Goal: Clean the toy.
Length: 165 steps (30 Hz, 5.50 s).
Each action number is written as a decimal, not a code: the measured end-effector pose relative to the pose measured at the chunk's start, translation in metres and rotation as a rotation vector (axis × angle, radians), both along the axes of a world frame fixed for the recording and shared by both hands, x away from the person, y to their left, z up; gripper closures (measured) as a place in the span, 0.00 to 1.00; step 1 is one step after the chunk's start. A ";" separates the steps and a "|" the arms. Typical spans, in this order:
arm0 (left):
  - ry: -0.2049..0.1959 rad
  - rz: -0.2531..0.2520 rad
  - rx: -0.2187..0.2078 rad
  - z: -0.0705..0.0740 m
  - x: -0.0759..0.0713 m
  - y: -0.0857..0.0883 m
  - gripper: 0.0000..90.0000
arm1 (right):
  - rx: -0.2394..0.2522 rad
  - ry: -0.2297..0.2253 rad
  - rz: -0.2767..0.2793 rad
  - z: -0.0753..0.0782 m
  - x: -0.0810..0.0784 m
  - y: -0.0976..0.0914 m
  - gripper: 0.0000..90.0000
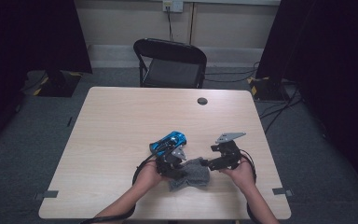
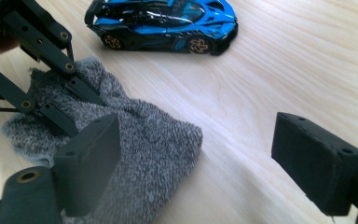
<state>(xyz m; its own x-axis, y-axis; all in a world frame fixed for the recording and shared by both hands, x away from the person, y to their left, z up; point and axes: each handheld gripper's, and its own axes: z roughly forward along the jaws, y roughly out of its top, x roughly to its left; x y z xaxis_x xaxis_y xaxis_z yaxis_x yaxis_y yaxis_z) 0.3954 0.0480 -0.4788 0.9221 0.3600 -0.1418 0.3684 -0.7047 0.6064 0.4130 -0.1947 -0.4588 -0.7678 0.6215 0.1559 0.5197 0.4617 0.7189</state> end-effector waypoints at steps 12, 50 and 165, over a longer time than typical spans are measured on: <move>0.040 0.113 -0.061 0.024 -0.011 0.063 0.84 | -0.006 -0.034 0.043 0.000 0.022 0.042 0.18; 0.076 0.382 -0.020 0.010 -0.018 0.159 0.81 | -0.055 -0.080 0.176 -0.025 0.076 0.146 0.12; -0.021 0.394 0.051 0.012 0.017 0.149 0.80 | -0.017 -0.104 0.132 -0.029 0.065 0.153 0.12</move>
